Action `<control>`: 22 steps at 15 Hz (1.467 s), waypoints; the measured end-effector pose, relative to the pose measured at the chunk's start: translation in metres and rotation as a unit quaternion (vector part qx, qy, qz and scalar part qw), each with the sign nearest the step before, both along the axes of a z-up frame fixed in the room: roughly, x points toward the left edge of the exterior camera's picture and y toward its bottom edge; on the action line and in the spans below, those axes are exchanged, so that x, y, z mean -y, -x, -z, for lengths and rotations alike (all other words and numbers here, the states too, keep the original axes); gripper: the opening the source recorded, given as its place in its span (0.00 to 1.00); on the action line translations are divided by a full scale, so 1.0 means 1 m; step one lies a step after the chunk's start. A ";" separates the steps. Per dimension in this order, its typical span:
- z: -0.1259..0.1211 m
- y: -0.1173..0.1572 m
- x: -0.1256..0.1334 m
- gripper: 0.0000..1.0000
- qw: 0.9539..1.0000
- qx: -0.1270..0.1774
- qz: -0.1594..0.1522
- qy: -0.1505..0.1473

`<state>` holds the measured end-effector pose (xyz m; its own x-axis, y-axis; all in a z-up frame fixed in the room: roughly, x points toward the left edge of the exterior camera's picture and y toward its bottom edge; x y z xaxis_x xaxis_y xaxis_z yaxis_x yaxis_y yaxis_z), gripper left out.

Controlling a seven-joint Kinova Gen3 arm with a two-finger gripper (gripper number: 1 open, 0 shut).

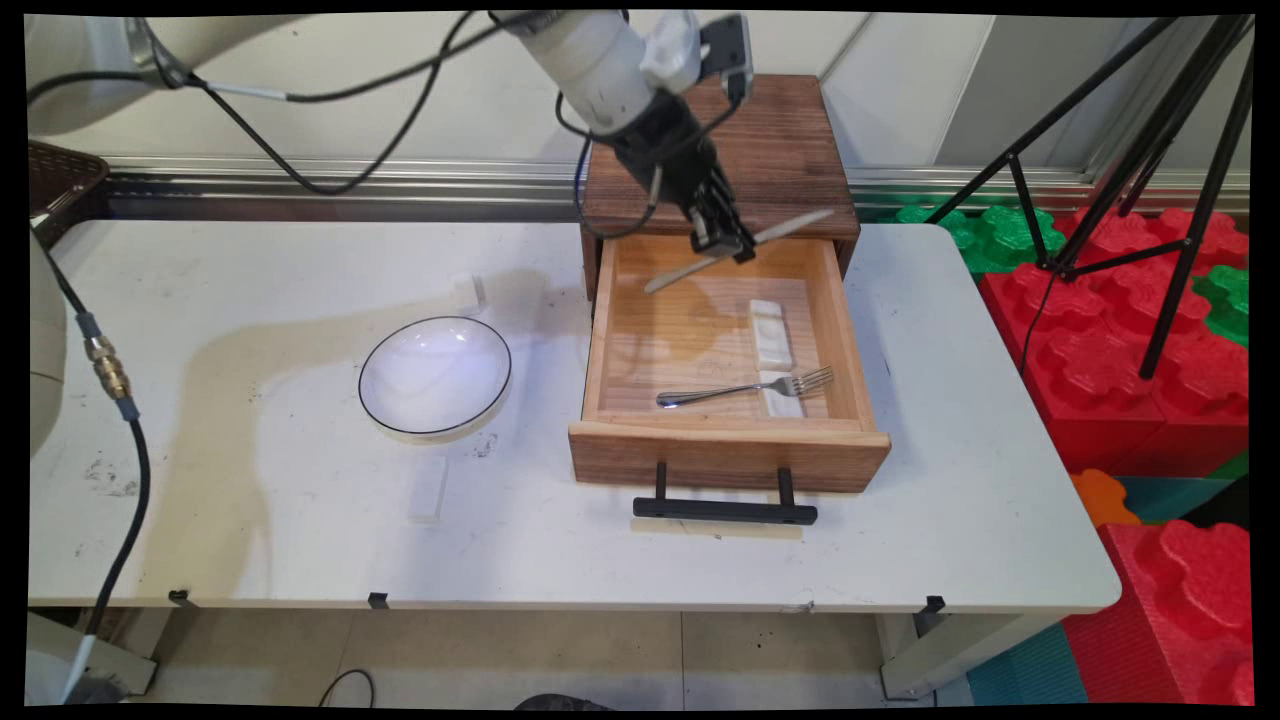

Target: Place the picked object into the drawer

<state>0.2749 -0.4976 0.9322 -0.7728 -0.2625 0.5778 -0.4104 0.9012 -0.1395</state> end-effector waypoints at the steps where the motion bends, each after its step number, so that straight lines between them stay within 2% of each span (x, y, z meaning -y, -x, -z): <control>1: 0.005 0.000 0.002 0.00 1.000 0.002 0.001 -0.002; 4: 0.031 0.001 0.010 0.00 1.000 0.009 0.002 -0.013; 10: 0.065 0.000 0.020 0.00 0.999 0.021 0.001 -0.033; 22: 0.099 0.007 0.036 0.00 0.999 0.030 -0.001 -0.040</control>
